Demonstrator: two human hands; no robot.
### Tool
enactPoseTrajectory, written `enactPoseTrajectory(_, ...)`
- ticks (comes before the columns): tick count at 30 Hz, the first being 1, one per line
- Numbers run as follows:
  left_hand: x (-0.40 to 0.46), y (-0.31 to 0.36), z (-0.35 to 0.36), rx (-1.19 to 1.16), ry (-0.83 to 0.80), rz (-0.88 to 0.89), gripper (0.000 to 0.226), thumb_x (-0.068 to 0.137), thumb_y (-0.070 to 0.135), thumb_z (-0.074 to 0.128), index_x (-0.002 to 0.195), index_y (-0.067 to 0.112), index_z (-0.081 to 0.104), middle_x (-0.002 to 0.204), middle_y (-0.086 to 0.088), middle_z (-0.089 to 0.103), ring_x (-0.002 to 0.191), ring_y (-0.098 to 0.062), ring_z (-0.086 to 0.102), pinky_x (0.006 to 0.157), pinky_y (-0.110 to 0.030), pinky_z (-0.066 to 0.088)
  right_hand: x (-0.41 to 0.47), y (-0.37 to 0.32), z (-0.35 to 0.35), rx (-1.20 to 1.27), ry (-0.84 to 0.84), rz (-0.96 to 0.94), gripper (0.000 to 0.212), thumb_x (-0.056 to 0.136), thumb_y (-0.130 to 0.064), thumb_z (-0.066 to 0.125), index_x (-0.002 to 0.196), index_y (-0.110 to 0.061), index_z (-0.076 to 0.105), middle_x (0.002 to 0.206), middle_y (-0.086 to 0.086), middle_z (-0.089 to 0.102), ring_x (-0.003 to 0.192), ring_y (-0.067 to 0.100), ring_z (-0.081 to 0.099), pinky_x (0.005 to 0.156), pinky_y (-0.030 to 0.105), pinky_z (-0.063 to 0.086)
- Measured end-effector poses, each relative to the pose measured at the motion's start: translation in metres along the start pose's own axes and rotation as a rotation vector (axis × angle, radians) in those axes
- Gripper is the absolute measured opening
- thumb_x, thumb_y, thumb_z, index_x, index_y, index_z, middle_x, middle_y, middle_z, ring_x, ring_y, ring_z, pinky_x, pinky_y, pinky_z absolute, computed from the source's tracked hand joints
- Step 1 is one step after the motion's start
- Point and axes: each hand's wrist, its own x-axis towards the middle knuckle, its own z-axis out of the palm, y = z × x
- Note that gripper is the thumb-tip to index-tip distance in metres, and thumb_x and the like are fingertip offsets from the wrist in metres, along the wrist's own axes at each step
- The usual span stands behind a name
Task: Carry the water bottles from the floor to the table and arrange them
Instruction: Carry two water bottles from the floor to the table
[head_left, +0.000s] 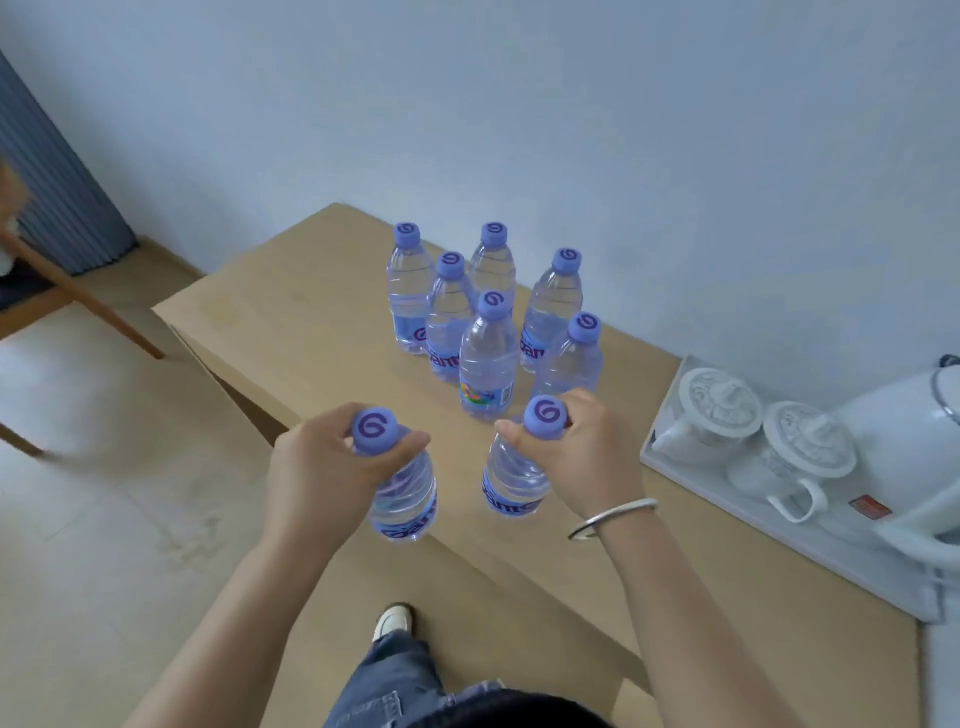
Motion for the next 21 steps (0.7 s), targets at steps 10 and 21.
enactPoseTrajectory(10, 0.128, -0.005, -0.007, 0.018, -0.223, 0.148, 0.018, 0.058, 0.048, 0.077, 0.06, 0.04, 0.061, 0.068, 0.028, 0.062, 0.061, 0.01, 0.054, 0.054, -0.021, 0.041, 0.044, -0.021, 0.055, -0.107, 0.235, 0.208, 0.045, 0.067, -0.044, 0.076, 0.055, -0.029, 0.035, 0.069, -0.002, 0.048, 0.066, 0.02, 0.05, 0.057, 0.026, 0.034)
enactPoseTrajectory(21, 0.19, -0.025, 0.011, 0.091, -0.543, 0.228, 0.03, 0.06, 0.041, 0.08, 0.078, 0.021, 0.066, 0.066, 0.006, 0.063, 0.057, -0.009, 0.05, 0.054, -0.025, 0.039, 0.047, -0.016, 0.037, -0.005, -0.16, 0.304, 0.041, 0.073, -0.021, 0.074, 0.103, -0.032, 0.047, 0.108, -0.006, 0.056, 0.102, 0.017, 0.056, 0.09, 0.036, 0.048)
